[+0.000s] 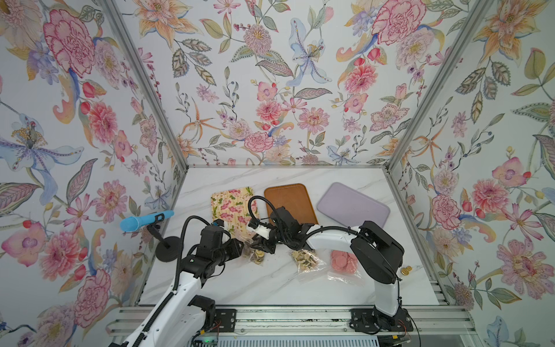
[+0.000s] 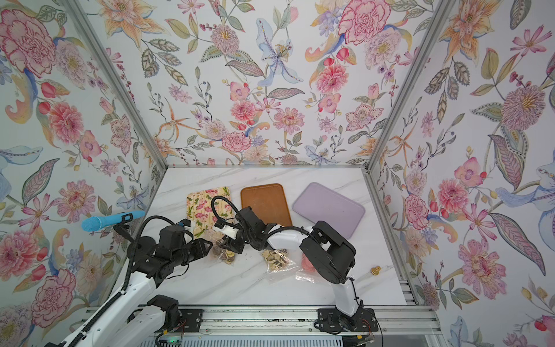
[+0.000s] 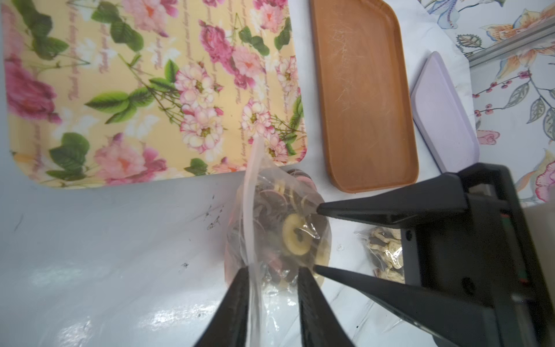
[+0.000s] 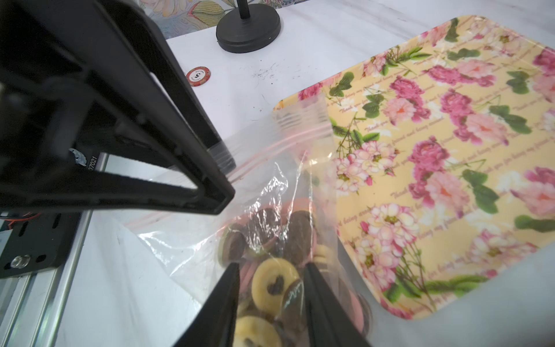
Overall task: Pour cookies out of the ziploc bag
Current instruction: Open the ziploc bag at the center of the board.
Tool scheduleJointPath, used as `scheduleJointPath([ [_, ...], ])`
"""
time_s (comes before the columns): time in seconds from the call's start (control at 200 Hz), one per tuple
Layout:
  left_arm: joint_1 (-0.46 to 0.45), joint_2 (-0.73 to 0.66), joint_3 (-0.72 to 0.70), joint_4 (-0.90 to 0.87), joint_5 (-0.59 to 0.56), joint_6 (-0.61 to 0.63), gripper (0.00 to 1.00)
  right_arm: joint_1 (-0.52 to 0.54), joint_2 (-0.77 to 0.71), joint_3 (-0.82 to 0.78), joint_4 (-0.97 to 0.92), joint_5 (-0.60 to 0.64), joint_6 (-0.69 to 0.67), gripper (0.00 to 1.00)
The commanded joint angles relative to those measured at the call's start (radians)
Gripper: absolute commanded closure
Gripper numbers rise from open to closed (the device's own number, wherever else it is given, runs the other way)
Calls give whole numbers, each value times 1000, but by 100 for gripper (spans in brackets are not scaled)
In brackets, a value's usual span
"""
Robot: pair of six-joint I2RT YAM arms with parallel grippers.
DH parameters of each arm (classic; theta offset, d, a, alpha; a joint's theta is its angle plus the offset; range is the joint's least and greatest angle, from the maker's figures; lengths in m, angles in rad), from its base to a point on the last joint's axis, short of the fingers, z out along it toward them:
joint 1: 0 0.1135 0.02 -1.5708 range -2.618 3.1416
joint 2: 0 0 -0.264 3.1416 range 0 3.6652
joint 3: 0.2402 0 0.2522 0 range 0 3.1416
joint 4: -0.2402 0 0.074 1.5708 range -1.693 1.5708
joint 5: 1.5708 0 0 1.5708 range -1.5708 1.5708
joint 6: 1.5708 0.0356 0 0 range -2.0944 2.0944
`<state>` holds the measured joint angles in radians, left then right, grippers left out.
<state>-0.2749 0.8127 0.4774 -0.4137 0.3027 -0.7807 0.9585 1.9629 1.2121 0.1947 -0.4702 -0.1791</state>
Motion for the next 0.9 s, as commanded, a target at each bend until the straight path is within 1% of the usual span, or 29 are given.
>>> scheduleJointPath([
  [0.0, 3, 2, -2, -60, -46, -16, 91, -9, -53, -23, 20, 2, -5, 61],
  [0.055, 0, -10, 5, -56, -39, -13, 100, -13, -60, -30, 20, 1, -3, 61],
  [0.12, -2, -18, 24, -56, -24, -14, 100, -16, -74, -43, 24, 6, -5, 60],
  [0.21, -17, -21, 56, -26, 37, -8, 100, -27, -110, -88, 56, 21, 12, 58],
  [0.305, -41, -5, 100, -37, 65, 20, 100, -45, -169, -158, 99, 28, 40, 50],
  [0.471, -110, 21, 190, -90, 79, 63, 100, -59, -286, -285, 138, 71, 63, 42],
  [0.556, -153, 34, 233, -101, 75, 57, 100, -57, -337, -335, 140, 99, 62, 38],
  [0.621, -201, 60, 262, -110, 59, 51, 100, -53, -372, -370, 151, 118, 65, 36],
  [0.746, -330, 131, 294, -124, -26, 26, 100, -35, -436, -438, 167, 145, 58, 33],
  [0.826, -398, 171, 291, -105, -71, -1, 100, -14, -477, -491, 178, 177, 59, 24],
  [0.896, -431, 192, 281, -94, -112, -30, 100, -3, -505, -538, 195, 181, 71, 21],
])
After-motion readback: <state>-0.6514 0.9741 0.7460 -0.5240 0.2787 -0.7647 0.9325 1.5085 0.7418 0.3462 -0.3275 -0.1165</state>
